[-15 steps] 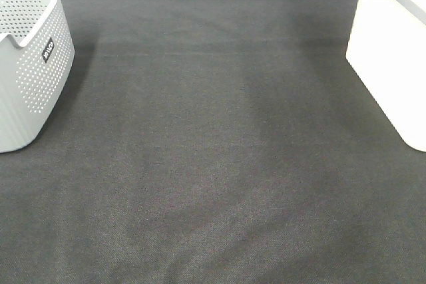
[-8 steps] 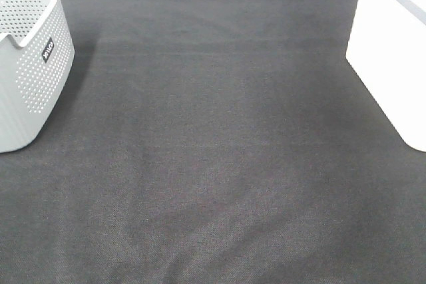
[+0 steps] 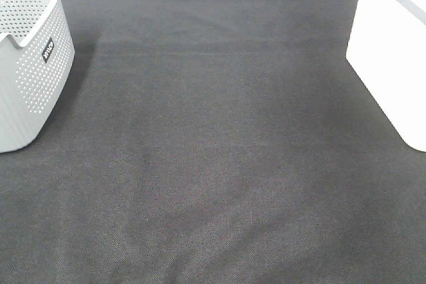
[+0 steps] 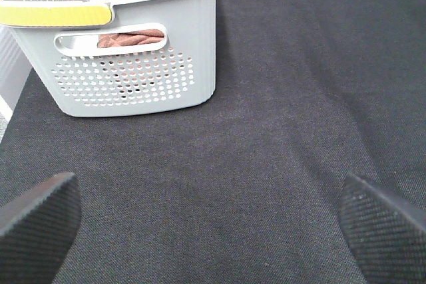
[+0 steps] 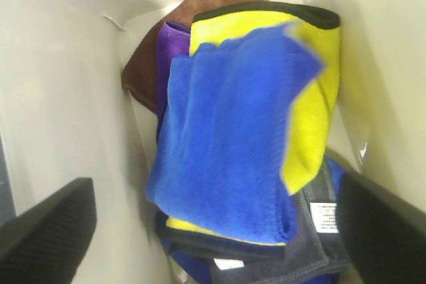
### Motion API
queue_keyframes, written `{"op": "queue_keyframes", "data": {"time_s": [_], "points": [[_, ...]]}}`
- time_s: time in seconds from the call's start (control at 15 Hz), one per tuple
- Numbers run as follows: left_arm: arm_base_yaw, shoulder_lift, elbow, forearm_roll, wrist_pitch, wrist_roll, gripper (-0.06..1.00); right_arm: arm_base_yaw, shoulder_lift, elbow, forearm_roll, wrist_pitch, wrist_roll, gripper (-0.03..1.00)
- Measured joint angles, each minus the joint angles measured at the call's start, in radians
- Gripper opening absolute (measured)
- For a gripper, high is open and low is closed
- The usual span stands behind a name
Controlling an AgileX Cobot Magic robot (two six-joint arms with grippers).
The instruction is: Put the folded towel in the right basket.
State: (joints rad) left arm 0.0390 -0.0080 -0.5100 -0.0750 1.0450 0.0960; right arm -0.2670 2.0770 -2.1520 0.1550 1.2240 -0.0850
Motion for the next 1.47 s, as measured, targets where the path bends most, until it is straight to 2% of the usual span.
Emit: {"op": "queue_keyframes", "data": {"time_s": [0.2,0.47,0.6,0.87,0.93,1.07,1.27,1.47], "points": [[0.000,0.000,0.000,0.000,0.000,0.000,0.98,0.038,-0.039,0.000,-0.004,0.000,0.016,0.96],[0.000,0.000,0.000,0.000,0.000,0.000,0.98,0.224,-0.132,0.000,-0.060,0.000,0.072,0.97],[0.000,0.000,0.000,0.000,0.000,0.000,0.98,0.287,-0.168,0.000,-0.086,0.000,0.115,0.97],[0.000,0.000,0.000,0.000,0.000,0.000,0.98,0.304,-0.258,0.036,-0.048,0.000,0.113,0.97],[0.000,0.000,0.000,0.000,0.000,0.000,0.98,0.304,-0.318,0.103,-0.002,-0.001,0.105,0.97],[0.000,0.000,0.000,0.000,0.000,0.000,0.98,0.304,-0.423,0.225,0.008,-0.001,0.085,0.97],[0.000,0.000,0.000,0.000,0.000,0.000,0.98,0.304,-0.638,0.489,-0.057,-0.002,0.085,0.97],[0.000,0.000,0.000,0.000,0.000,0.000,0.98,0.304,-0.912,0.805,-0.073,-0.005,0.077,0.97]]}}
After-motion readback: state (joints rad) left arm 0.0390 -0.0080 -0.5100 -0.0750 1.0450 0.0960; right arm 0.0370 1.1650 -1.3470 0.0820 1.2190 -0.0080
